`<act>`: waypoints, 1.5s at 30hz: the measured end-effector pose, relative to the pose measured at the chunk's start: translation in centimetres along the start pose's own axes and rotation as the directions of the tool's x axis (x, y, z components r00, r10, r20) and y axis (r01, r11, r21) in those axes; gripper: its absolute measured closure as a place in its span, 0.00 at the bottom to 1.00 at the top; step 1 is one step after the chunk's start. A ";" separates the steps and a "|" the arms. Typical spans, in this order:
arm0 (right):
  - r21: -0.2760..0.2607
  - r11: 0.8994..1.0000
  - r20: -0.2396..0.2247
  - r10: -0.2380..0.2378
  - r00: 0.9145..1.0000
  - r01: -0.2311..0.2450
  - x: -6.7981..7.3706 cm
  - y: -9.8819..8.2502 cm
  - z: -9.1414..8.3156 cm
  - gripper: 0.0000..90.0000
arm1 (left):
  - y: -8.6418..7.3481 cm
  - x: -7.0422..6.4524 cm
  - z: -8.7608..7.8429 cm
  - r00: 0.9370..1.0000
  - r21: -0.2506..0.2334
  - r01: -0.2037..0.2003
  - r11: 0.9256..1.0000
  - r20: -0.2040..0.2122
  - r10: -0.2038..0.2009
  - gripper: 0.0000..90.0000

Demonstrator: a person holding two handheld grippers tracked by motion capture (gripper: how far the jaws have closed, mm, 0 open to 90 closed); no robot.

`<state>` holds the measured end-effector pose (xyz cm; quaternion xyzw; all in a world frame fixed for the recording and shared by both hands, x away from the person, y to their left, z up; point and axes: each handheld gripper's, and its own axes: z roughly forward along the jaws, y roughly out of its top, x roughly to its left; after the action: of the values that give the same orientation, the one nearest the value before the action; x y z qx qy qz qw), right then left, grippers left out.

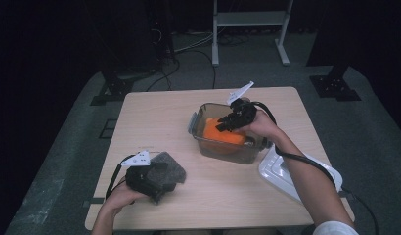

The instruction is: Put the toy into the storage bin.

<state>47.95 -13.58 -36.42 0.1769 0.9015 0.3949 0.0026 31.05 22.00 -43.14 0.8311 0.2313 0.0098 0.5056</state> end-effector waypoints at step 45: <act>-0.126 0.991 0.018 0.035 0.999 -0.033 2.0 -2.2 -7.0 0.49 | 0.1 -0.1 0.3 1.000 0.009 0.001 1.000 -0.001 -0.001 0.08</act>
<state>44.32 -19.29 -32.89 0.1957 0.8716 0.4492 0.0160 31.09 21.67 -43.24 0.8332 0.2319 0.0092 0.5019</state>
